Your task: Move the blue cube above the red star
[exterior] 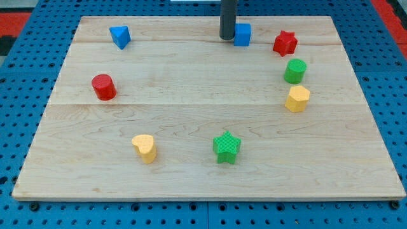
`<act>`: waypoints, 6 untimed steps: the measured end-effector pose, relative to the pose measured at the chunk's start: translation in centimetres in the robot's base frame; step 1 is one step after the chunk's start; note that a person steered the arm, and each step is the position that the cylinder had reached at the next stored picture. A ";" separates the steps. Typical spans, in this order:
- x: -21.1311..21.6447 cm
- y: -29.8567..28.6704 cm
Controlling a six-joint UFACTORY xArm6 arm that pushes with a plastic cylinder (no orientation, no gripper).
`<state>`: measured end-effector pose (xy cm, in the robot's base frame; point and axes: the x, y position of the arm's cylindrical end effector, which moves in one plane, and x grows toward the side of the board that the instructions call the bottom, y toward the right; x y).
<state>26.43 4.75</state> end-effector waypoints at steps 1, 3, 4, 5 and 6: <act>1.1 0.6; -2.0 6.0; -2.7 2.8; -4.9 1.0; -6.3 4.6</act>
<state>20.13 9.31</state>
